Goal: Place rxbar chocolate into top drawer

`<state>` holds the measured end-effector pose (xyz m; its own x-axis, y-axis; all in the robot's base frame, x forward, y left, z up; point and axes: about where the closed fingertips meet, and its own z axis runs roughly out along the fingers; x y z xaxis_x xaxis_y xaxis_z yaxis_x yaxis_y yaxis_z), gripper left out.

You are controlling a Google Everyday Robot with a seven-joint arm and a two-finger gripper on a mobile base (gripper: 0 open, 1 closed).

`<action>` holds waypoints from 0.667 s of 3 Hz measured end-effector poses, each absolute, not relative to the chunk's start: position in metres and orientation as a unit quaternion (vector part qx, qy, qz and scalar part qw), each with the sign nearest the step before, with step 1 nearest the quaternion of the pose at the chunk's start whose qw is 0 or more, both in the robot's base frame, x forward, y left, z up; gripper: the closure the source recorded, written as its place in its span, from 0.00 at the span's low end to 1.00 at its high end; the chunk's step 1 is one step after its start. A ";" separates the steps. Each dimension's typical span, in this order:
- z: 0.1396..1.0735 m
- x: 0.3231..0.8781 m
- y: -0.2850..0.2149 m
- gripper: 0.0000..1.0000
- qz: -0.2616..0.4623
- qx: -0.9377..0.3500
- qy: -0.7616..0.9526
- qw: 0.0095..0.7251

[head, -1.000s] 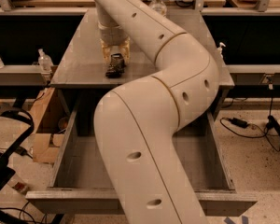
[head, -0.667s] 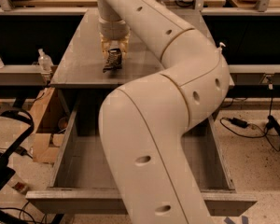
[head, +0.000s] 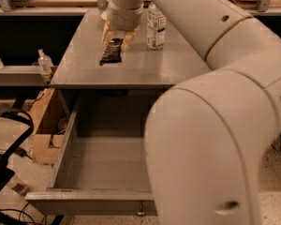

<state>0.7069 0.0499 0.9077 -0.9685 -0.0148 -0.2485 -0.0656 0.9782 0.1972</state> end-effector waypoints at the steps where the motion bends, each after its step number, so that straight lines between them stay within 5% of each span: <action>1: 0.916 0.668 0.034 1.00 0.155 -0.048 0.978 0.129; 2: 0.931 0.630 0.020 1.00 0.180 -0.075 0.965 0.176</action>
Offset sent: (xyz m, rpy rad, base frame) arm -0.1472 -0.0526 -0.0241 0.1160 -0.1512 0.1912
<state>0.6298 0.0195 0.9314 -0.9268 -0.0810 -0.3668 -0.2076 0.9243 0.3204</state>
